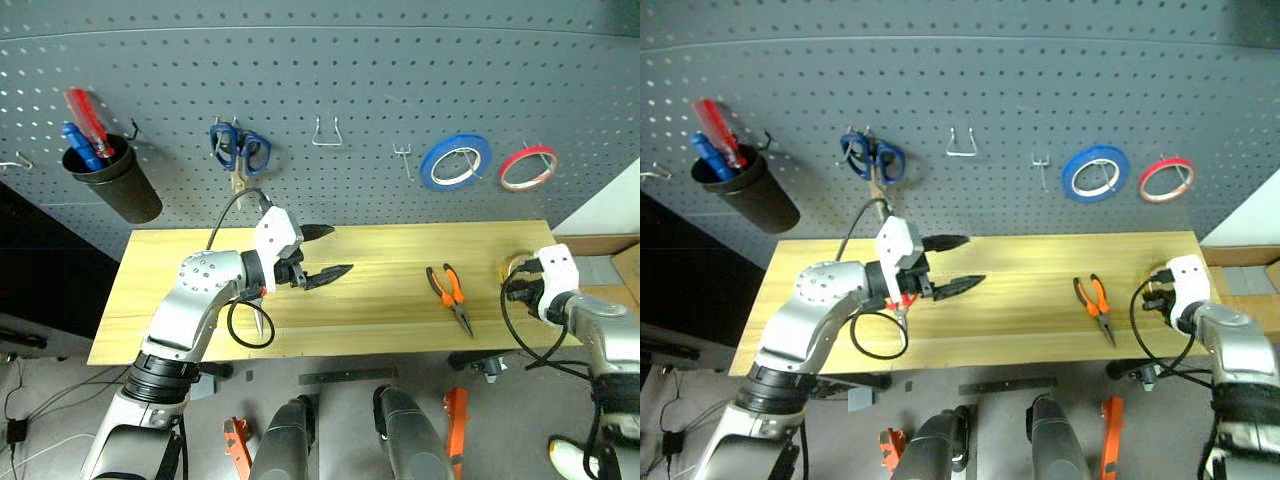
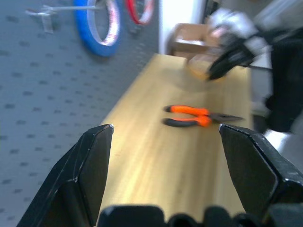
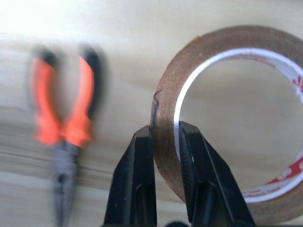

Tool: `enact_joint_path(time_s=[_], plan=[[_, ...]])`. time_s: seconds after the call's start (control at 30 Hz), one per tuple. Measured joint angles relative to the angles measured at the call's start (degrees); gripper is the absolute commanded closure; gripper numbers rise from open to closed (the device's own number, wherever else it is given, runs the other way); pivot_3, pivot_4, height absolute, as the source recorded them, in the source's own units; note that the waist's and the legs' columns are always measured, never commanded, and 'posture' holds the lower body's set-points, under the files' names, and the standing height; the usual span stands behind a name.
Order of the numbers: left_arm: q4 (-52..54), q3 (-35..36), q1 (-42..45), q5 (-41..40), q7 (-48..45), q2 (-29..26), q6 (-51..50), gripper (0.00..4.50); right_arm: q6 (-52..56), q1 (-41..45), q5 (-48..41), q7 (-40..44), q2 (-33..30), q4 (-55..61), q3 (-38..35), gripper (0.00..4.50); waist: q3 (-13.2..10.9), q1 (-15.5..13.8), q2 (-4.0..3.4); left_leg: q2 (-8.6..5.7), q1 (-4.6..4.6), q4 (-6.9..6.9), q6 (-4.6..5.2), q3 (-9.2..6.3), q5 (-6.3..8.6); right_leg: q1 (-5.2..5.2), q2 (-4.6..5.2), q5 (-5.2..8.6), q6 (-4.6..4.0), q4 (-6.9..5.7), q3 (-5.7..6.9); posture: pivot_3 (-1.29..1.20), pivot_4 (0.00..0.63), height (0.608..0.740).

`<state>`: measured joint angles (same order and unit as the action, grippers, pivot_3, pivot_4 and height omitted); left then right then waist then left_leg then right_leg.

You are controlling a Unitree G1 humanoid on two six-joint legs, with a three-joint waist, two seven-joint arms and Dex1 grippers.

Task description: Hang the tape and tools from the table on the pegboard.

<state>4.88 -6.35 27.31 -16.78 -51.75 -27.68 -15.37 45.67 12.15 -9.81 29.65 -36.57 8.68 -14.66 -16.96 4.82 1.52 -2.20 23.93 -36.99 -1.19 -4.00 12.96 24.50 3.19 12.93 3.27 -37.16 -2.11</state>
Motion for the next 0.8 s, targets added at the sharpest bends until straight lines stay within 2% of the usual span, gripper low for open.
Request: enact_joint_path(time_s=[0.1, 0.17, 0.23, 0.33, 0.4, 0.5, 0.8], plan=[[-1.3, 0.1, 0.5, 0.0, 1.0, 1.2, 1.4, 0.66, 4.4, -4.0, 0.2, -5.3, 3.9, 19.2, 2.7, 4.37, 0.3, 0.4, 0.11, 0.08, -0.04, -0.01, -0.01, 0.03, -0.01, -0.02, -0.09, 0.01, 0.05, 0.04, -0.02, -0.21, 0.210, 0.740], [-2.3, 0.8, 0.5, 0.0, 1.2, 1.3, 2.4, 0.66, 5.2, -4.8, 2.5, -9.0, 6.6, 28.5, 10.6, 4.37, 0.4, 0.7, 0.07, 0.11, -0.08, -0.03, -0.04, 0.06, -0.06, -0.02, -0.13, 0.02, 0.14, 0.03, -0.04, -0.22, 0.209, 0.740], [-2.9, 2.3, 0.4, -0.2, 1.8, 1.4, 3.1, 0.66, 5.0, -3.4, 6.0, -12.5, 8.9, 33.8, 20.4, 4.37, 0.4, 1.1, 0.09, 0.10, -0.08, -0.04, -0.04, 0.06, -0.22, -0.01, -0.13, -0.09, 0.18, 0.06, -0.06, -0.22, 0.207, 0.740], [-3.3, 4.4, 0.4, -0.8, 2.4, 1.1, 3.4, 0.66, 2.8, 3.1, 11.8, -16.0, 11.1, 34.7, 31.2, 4.37, 0.4, 1.6, 0.09, -0.01, -0.06, -0.05, 0.08, 0.10, -0.45, -0.03, -0.06, -0.36, 0.29, 0.16, -0.14, -0.22, 0.196, 0.740], [-3.3, 6.0, -0.1, -1.4, 2.5, 0.6, 3.2, 0.66, -2.3, 8.5, 16.4, -17.5, 11.9, 30.7, 35.6, 4.37, 0.7, 1.8, 0.32, -0.01, -0.08, -0.06, 0.10, 0.13, -0.49, -0.05, -0.06, -0.46, 0.24, 0.19, -0.14, -0.20, 0.182, 0.740], [-3.0, 7.4, -1.1, -2.2, 2.8, 0.3, 3.0, 0.66, -11.1, 12.7, 19.9, -17.7, 12.1, 20.6, 38.1, 4.37, 1.3, 1.5, 0.69, -0.01, -0.08, -0.04, 0.10, 0.05, -0.50, -0.11, -0.05, -0.62, -0.04, 0.23, -0.05, -0.18, 0.166, 0.740], [-1.9, 7.9, -1.8, -2.2, 4.2, -0.1, 2.9, 0.66, -32.9, 23.4, 21.4, -15.3, 12.0, -10.2, 35.3, 4.37, 1.5, 1.2, 0.70, -0.03, -0.08, -0.01, 0.10, 0.09, -0.50, -0.07, -0.03, -0.70, -0.13, 0.17, -0.06, -0.14, 0.155, 0.740]])
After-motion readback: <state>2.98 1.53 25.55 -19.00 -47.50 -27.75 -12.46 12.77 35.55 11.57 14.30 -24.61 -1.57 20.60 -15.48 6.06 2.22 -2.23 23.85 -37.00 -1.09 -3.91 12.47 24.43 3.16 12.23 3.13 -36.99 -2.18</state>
